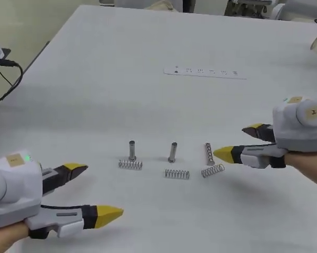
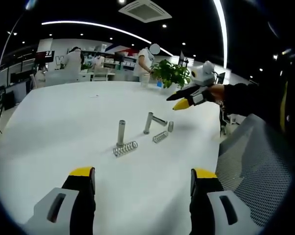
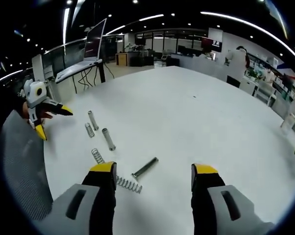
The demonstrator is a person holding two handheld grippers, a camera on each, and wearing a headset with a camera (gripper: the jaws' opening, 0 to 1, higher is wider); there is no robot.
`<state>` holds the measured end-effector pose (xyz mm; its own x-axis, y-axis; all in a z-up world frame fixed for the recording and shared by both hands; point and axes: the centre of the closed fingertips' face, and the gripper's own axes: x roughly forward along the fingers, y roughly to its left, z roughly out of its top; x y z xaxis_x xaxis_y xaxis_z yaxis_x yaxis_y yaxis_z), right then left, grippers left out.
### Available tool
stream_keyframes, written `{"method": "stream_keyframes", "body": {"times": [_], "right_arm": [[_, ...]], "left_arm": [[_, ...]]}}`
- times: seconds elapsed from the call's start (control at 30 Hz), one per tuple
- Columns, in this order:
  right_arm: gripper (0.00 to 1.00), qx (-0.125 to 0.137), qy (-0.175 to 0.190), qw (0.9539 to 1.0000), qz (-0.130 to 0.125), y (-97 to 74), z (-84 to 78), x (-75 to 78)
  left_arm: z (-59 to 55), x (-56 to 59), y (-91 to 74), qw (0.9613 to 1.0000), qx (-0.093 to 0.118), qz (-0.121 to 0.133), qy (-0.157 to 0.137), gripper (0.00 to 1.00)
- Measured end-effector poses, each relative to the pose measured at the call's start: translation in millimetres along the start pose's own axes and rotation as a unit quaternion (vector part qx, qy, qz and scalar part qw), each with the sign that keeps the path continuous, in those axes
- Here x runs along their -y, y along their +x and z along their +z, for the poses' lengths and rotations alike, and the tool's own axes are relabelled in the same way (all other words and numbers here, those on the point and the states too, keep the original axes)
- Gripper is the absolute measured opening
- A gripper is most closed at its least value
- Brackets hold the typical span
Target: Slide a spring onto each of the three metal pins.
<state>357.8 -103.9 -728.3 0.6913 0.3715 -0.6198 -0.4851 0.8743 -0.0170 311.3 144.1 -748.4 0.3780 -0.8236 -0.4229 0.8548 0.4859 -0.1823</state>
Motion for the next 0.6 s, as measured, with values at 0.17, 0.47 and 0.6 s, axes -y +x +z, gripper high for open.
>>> {"method": "stream_keyframes", "body": {"times": [0.17, 0.47, 0.6], "right_arm": [[0.55, -0.015, 0.008, 0.9999, 0.000, 9.0, -0.9, 0.6], [0.43, -0.040, 0.027, 0.9988, 0.001, 24.9, -2.3, 0.1], [0.38, -0.053, 0.030, 0.9981, 0.000, 31.8, -3.7, 1.3]], "left_arm": [[-0.4, 0.4, 0.0, 1.0000, -0.001, 0.000, -0.001, 0.76], [-0.4, 1.0, 0.0, 1.0000, -0.001, -0.001, -0.001, 0.75], [0.2, 1.2, 0.1, 1.0000, 0.000, -0.002, -0.002, 0.75]]}}
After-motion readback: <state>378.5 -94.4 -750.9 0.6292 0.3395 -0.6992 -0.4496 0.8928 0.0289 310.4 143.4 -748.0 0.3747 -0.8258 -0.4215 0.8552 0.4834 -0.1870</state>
